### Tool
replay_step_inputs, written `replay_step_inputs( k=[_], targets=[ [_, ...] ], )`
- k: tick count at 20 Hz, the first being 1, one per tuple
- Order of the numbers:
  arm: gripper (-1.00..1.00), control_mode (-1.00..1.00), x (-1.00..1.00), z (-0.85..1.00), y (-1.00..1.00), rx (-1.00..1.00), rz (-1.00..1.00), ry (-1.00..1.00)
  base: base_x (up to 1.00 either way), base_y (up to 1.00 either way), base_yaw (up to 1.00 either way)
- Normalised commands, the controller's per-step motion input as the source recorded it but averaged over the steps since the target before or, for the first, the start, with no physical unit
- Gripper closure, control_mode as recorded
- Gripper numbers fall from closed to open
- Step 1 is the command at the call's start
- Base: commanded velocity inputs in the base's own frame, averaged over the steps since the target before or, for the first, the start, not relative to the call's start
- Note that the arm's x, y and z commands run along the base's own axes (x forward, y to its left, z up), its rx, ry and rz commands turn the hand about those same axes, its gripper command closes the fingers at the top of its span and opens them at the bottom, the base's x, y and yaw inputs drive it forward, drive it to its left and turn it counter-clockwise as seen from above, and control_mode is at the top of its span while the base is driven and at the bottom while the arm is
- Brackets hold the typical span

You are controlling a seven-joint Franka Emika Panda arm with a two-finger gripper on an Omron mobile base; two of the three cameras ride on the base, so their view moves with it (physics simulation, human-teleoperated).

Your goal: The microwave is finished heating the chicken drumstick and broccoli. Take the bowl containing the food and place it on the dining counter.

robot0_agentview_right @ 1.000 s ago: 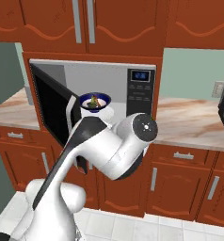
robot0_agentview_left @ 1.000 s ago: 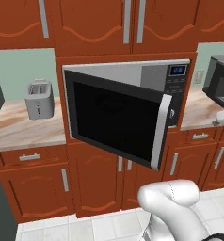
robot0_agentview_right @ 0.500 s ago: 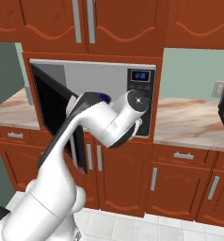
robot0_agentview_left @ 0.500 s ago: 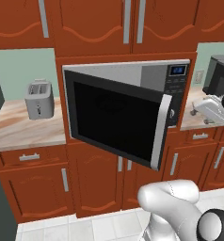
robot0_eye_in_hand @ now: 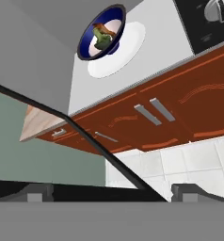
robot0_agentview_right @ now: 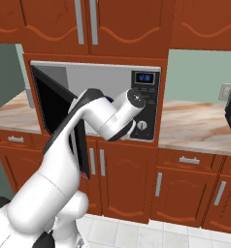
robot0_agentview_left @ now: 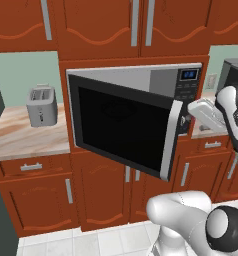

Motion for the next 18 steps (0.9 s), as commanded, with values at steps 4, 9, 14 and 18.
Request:
replay_step_inputs(
  k=[4,9,14,18],
  targets=[
    [-1.0,-1.0,0.32,-0.2,0.24,0.08,0.0,0.01,0.0,0.0,0.0],
    [-1.0,-1.0,0.02,-0.02,0.38,0.07,0.0,0.0,0.0,0.0,0.0],
    [-1.0,-1.0,0.0,0.0,0.49,0.05,0.0,0.0,0.0,0.0,0.0],
    [-1.0,-1.0,-0.01,0.0,0.46,0.04,0.01,0.0,0.0,0.0,0.0]
  ],
)
